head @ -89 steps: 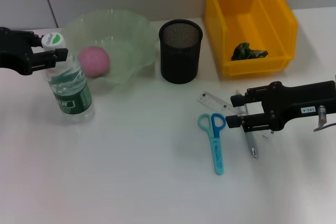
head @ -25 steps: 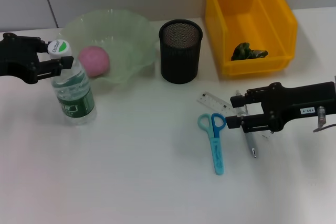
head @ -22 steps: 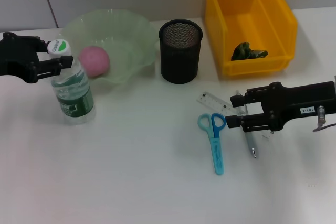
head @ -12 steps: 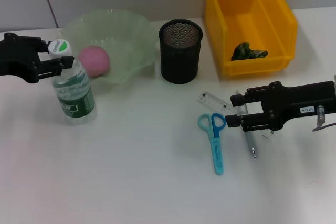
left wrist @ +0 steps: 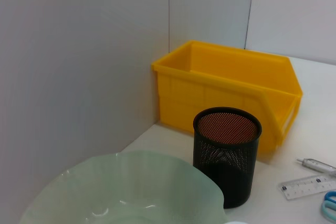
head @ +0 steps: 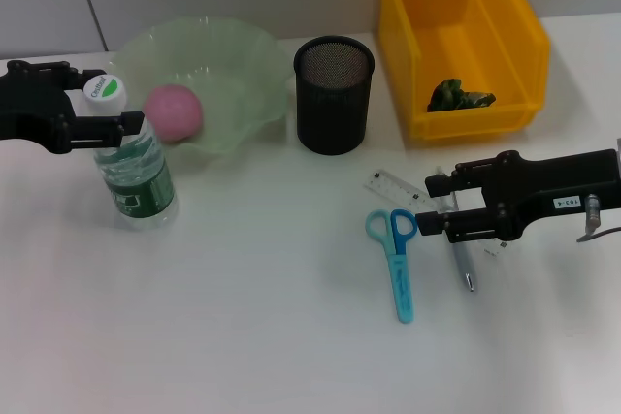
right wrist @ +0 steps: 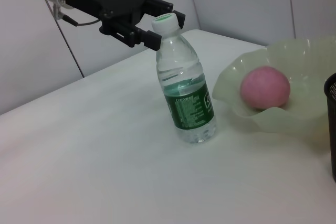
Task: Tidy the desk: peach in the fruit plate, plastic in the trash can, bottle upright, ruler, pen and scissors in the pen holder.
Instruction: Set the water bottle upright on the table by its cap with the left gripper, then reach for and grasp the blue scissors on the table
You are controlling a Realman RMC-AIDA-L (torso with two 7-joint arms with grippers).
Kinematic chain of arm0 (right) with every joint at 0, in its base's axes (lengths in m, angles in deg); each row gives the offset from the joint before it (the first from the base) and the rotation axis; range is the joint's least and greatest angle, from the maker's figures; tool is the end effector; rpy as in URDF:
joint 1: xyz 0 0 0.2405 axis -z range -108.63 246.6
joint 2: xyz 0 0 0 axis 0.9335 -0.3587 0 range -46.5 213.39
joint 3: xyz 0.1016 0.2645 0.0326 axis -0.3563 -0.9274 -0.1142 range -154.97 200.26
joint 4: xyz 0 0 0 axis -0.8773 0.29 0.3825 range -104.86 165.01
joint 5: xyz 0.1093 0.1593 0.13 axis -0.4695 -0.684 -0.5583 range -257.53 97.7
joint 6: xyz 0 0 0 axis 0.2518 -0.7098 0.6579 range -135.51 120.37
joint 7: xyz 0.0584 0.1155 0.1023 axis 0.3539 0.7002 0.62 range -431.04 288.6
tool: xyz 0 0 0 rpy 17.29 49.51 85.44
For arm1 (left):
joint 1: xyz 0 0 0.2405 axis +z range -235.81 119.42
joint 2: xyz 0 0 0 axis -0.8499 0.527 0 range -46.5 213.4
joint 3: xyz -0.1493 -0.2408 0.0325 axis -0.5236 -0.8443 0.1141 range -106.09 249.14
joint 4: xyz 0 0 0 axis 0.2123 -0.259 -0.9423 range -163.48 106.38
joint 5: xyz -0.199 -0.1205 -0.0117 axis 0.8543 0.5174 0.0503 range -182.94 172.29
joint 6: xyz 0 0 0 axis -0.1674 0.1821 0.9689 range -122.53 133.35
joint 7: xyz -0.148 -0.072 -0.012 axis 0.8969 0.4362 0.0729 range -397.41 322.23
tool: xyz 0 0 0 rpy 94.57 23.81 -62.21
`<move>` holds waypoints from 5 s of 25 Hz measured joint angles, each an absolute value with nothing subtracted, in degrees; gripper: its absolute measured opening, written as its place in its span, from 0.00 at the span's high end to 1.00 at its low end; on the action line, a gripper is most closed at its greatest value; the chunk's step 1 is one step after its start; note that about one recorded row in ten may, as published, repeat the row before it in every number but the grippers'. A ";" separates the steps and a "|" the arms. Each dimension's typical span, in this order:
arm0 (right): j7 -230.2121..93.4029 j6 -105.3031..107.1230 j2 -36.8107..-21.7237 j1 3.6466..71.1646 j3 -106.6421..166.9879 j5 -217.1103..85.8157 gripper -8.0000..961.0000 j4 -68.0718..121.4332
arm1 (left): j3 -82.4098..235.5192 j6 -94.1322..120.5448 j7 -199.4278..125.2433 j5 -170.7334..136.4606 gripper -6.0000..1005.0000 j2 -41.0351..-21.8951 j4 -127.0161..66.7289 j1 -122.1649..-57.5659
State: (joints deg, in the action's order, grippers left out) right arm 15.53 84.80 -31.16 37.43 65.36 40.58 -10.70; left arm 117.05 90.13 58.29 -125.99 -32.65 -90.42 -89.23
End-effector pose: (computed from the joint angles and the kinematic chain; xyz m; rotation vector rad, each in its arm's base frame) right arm 0.2992 0.3733 -0.0035 -2.8364 0.6798 0.4808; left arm -0.2587 0.4205 0.0532 -2.6116 -0.4722 -0.3254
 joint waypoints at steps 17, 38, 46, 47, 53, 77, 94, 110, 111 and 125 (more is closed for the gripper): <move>15.61 84.42 -31.43 37.34 65.28 40.58 0.34 -10.70 | 115.73 89.16 58.38 -124.64 0.19 -32.27 -89.91 -89.18; 15.63 84.00 -31.19 37.50 65.27 40.27 0.34 -10.62 | 122.16 104.60 52.91 -100.22 0.19 -32.82 -81.65 -89.72; 16.42 84.33 -31.16 37.46 65.27 40.22 0.34 -10.73 | 129.79 102.01 47.35 -103.21 0.19 -34.00 -71.60 -90.26; 16.44 84.33 -31.16 37.42 65.27 40.23 0.34 -10.72 | 129.87 100.98 45.94 -104.56 0.19 -34.48 -70.05 -90.22; 16.76 84.40 -31.21 37.23 65.27 40.22 0.35 -10.75 | 130.79 96.46 39.41 -106.41 0.19 -35.05 -62.90 -90.31; 73.60 89.21 -31.16 24.35 78.85 55.71 0.35 -27.41 | 131.03 90.15 32.33 -106.49 0.20 -34.82 -57.97 -89.36; 87.17 87.07 -32.48 6.22 79.66 72.60 0.35 -7.96 | 130.99 88.62 31.41 -107.10 0.20 -34.58 -58.38 -88.58; 91.65 83.86 -35.05 5.80 84.69 77.85 0.34 -3.89 | 131.03 88.68 32.32 -107.37 0.20 -34.59 -58.96 -88.63; 91.62 83.49 -35.20 5.82 85.27 77.85 0.34 -3.87 | 131.02 88.69 32.43 -107.37 0.20 -34.59 -58.97 -88.65; 91.72 79.05 -35.71 4.81 87.36 77.74 0.34 -1.37 | 131.03 88.87 32.94 -107.36 0.20 -34.59 -59.63 -88.53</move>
State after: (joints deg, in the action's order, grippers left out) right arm 91.72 79.05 -35.71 4.81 87.36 77.74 -1.37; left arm 131.03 88.87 32.94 -107.36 -34.59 -59.63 -88.53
